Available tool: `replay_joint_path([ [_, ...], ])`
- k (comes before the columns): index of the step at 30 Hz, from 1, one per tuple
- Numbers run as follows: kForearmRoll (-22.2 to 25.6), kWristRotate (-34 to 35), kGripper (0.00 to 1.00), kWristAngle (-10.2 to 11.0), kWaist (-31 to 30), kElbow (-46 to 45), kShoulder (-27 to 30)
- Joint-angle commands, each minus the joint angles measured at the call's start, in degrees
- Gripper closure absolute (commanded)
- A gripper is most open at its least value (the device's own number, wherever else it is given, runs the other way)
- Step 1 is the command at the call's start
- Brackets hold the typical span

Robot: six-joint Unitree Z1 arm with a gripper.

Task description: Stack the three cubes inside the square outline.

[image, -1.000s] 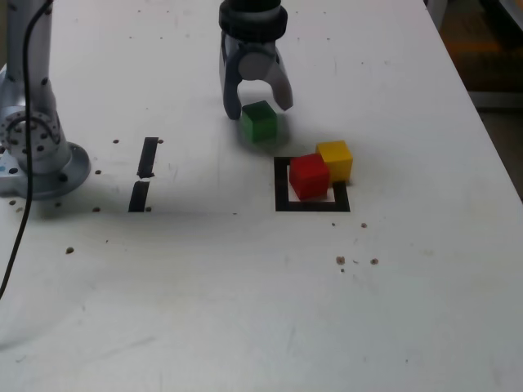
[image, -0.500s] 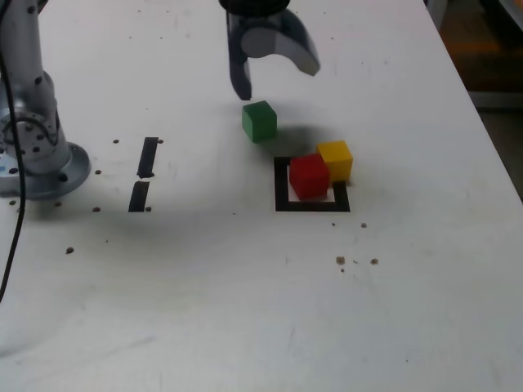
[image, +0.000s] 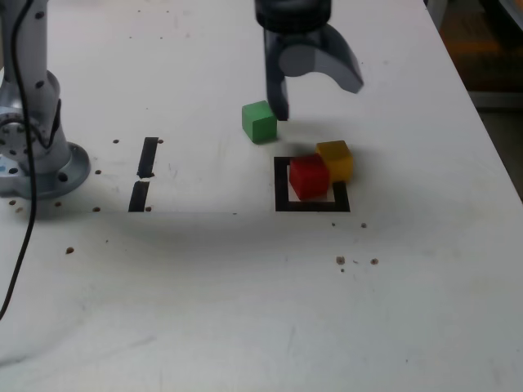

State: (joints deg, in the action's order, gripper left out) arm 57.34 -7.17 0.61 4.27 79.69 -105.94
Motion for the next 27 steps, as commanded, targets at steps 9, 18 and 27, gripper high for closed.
replay_joint_path([
  [9,0.2,0.9,0.04,-0.5,-1.7,4.2,-4.8],
  [18,-0.1,1.5,0.04,-1.3,-1.8,4.2,-6.6],
  [27,-0.4,1.6,0.05,-2.8,-2.0,3.8,-7.9],
])
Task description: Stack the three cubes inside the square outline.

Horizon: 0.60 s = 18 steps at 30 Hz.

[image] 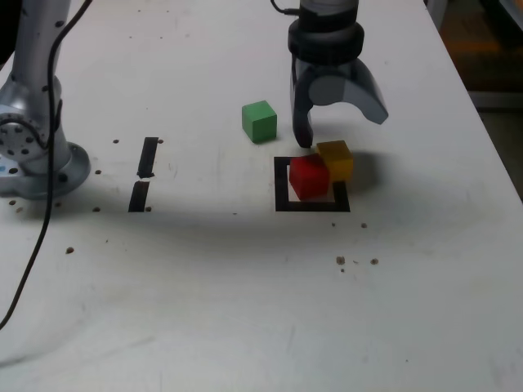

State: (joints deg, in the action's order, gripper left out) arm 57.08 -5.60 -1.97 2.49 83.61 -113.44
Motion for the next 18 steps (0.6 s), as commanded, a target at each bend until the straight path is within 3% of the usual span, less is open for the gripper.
replay_joint_path([
  [1,-0.1,0.1,0.05,-0.3,-0.3,-0.1,-0.5],
  [18,-0.6,0.5,0.12,-2.8,-1.7,-0.1,-3.0],
])
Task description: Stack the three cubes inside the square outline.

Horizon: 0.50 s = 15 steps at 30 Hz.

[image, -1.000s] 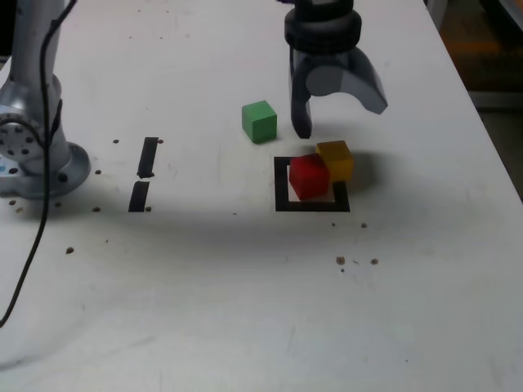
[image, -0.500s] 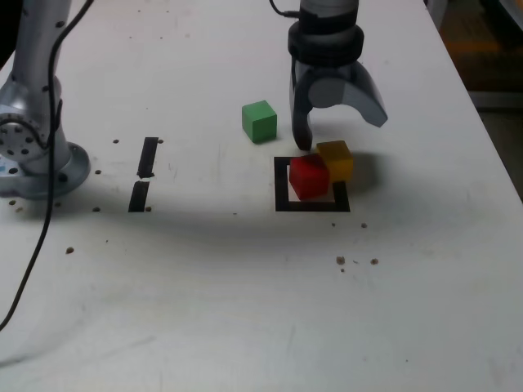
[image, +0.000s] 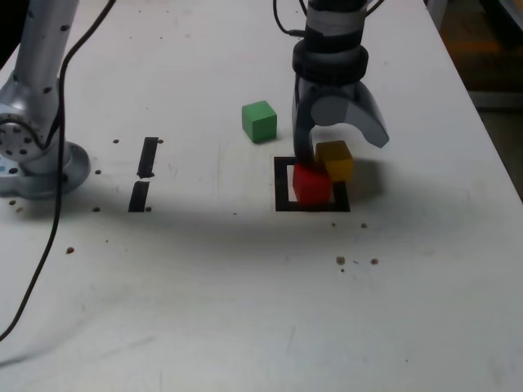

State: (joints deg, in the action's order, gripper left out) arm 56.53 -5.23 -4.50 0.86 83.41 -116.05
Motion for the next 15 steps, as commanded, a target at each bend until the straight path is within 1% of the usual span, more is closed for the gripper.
replay_joint_path([
  [1,0.0,0.1,0.13,-0.5,-0.1,0.1,-0.5],
  [3,0.1,0.1,0.16,-0.7,-0.1,0.0,-0.7],
  [6,0.2,0.1,0.26,-0.9,-0.1,-0.2,-0.7],
  [9,-0.1,0.1,0.45,-0.9,-0.2,-0.2,-0.6],
  [12,-1.1,-0.1,0.69,-0.7,-0.3,-0.1,-0.3],
  [13,-1.4,-0.1,0.74,-0.6,-0.4,-0.1,-0.2],
  [15,-1.9,-0.3,0.82,-0.6,-0.6,-0.1,0.0],
])
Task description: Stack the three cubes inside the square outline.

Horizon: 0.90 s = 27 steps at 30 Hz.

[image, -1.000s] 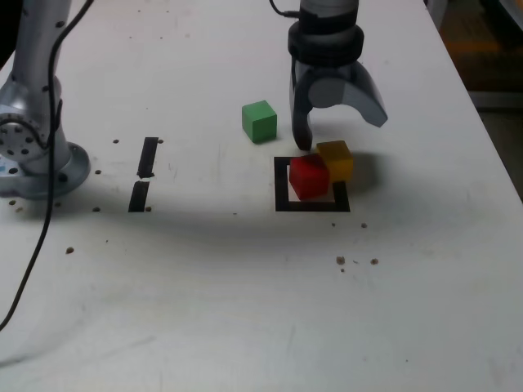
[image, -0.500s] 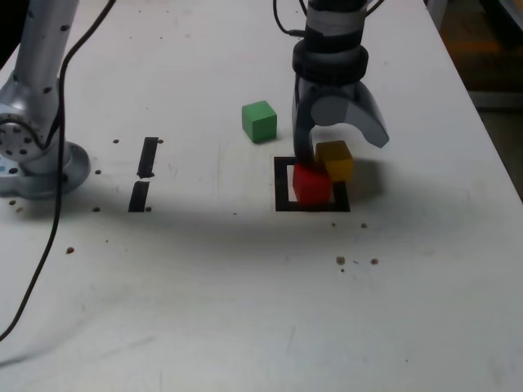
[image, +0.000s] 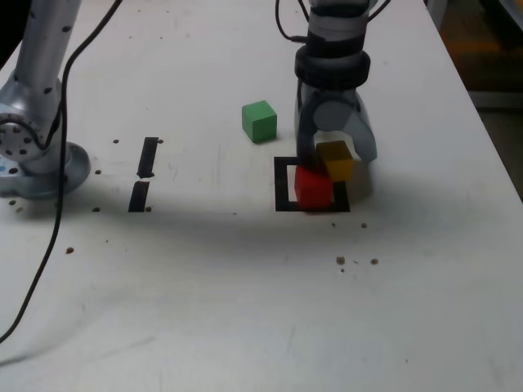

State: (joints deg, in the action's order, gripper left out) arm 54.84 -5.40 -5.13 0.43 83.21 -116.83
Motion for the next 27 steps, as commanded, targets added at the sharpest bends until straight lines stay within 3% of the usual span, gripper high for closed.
replay_joint_path([
  [1,-0.4,-0.2,0.84,0.1,-0.2,0.1,0.9],
  [9,-0.7,-0.3,0.92,0.3,-0.3,-0.5,2.2],
  [27,3.3,0.1,0.95,5.7,2.4,0.5,5.6],
])
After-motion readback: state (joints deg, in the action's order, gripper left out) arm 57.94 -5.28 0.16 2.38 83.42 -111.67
